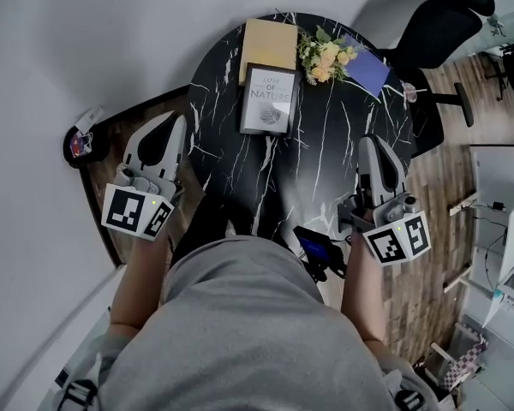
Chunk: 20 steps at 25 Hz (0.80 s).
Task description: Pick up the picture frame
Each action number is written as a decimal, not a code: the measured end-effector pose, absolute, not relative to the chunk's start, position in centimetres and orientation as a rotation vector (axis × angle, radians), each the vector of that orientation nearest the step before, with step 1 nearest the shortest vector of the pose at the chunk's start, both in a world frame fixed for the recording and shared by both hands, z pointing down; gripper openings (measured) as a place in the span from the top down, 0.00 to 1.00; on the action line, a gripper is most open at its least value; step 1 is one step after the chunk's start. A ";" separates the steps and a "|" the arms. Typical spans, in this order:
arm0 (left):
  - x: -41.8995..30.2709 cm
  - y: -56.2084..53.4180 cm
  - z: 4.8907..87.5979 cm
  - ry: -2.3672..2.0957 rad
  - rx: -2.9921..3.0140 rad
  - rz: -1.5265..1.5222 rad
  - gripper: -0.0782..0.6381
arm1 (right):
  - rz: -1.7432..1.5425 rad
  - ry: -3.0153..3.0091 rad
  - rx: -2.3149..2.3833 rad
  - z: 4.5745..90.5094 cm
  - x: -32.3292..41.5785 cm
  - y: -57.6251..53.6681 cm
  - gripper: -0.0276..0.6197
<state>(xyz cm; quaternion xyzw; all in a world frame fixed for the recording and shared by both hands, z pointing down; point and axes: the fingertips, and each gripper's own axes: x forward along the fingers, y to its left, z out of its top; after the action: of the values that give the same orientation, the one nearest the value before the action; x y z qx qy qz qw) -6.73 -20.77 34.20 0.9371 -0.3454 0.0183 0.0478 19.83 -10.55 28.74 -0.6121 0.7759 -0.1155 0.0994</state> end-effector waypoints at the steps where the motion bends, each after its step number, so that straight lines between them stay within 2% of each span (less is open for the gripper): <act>1: -6.7 -20.9 34.2 -1.050 2.859 0.056 0.88 | -0.343 2.289 -1.814 28.8 19.9 -10.7 0.92; 20: -6.0 -23.1 35.1 -1.010 2.851 0.094 0.88 | -0.388 2.297 -1.826 30.0 20.3 -13.1 0.92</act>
<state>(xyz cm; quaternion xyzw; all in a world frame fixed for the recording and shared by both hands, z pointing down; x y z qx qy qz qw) -5.97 -23.06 35.08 0.9406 -0.3333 0.0310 0.0575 20.30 -13.07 29.98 -0.6144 0.7728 -0.1305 0.0906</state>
